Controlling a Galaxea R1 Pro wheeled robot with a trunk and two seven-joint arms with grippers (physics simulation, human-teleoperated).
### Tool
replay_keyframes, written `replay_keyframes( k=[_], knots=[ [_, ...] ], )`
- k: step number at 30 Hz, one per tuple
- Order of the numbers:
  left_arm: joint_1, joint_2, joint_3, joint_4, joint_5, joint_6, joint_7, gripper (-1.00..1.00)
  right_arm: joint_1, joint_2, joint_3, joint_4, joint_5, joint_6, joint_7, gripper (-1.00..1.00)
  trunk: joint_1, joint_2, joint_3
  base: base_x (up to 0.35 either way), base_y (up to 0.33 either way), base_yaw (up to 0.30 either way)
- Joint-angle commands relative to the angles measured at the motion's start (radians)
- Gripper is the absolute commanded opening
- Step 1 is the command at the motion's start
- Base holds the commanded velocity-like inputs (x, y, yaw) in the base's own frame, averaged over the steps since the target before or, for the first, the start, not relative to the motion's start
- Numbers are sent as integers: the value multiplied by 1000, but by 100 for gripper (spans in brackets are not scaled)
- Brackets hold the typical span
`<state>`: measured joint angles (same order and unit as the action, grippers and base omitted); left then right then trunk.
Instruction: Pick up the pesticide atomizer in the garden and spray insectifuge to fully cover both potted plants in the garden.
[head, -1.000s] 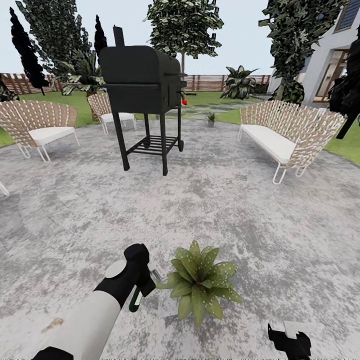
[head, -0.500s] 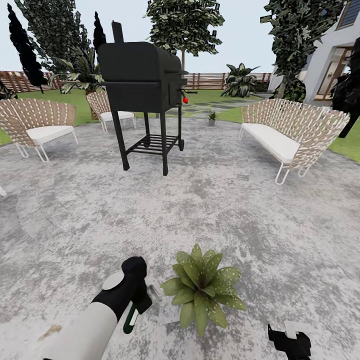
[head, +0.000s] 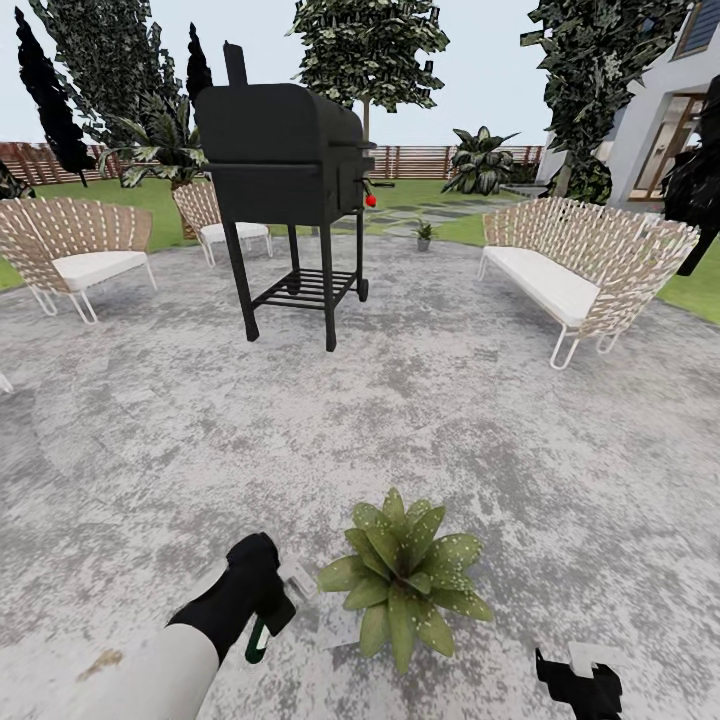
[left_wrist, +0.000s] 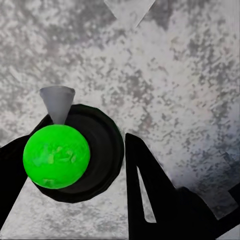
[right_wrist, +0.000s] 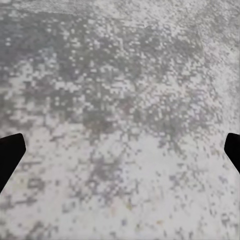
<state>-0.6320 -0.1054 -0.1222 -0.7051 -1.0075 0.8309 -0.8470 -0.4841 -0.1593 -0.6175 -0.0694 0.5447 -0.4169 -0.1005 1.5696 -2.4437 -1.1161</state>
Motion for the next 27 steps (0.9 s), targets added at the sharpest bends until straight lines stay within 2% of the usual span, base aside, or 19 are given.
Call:
replay_keyframes(
  k=[1, 4, 6, 8, 12, 16, 18, 22, 27],
  knots=[
    [3, 1, 6, 26, -4, -12, 23, -100, -1, 0, -5, 2, 11, -3, -5, 100, 0, 0, -1, 0, 0, 0],
    [6, -3, 15, 53, 1, -27, 112, -100, -1, 1, -5, 3, 11, -3, -5, 100, 0, 0, -1, 0, 0, 0],
    [6, -7, 16, 61, 2, -45, 135, -100, -1, 1, -5, 3, 11, -3, -5, 100, 0, 0, -1, 0, 0, 0],
    [8, -8, 18, 85, 9, -93, 142, -100, -1, 3, -4, 3, 12, -3, -5, 100, 0, 0, -1, 0, 0, 0],
    [9, 1, 41, 110, 97, -117, 164, -100, -1, 4, -4, 3, 12, -3, -5, 100, 0, 0, -1, 0, 0, 0],
    [9, 2, 58, 118, 122, -117, 256, -100, -1, 6, -4, 3, 11, -3, -5, 100, 0, 0, -1, 0, 0, 0],
    [9, -3, 80, 119, 137, -121, 271, -100, -1, 8, -4, 3, 12, -3, -4, 100, 0, 0, -1, 0, 0, 0],
    [9, -19, 85, 119, 158, -168, 275, -100, -1, 9, -4, 2, 11, -3, -5, 100, 0, 0, -1, 0, 0, 104],
    [9, -20, 89, 107, 160, -166, 281, -100, -1, 3, -5, 2, 11, -3, -5, 100, 0, 0, -1, 0, 0, 264]
  ],
)
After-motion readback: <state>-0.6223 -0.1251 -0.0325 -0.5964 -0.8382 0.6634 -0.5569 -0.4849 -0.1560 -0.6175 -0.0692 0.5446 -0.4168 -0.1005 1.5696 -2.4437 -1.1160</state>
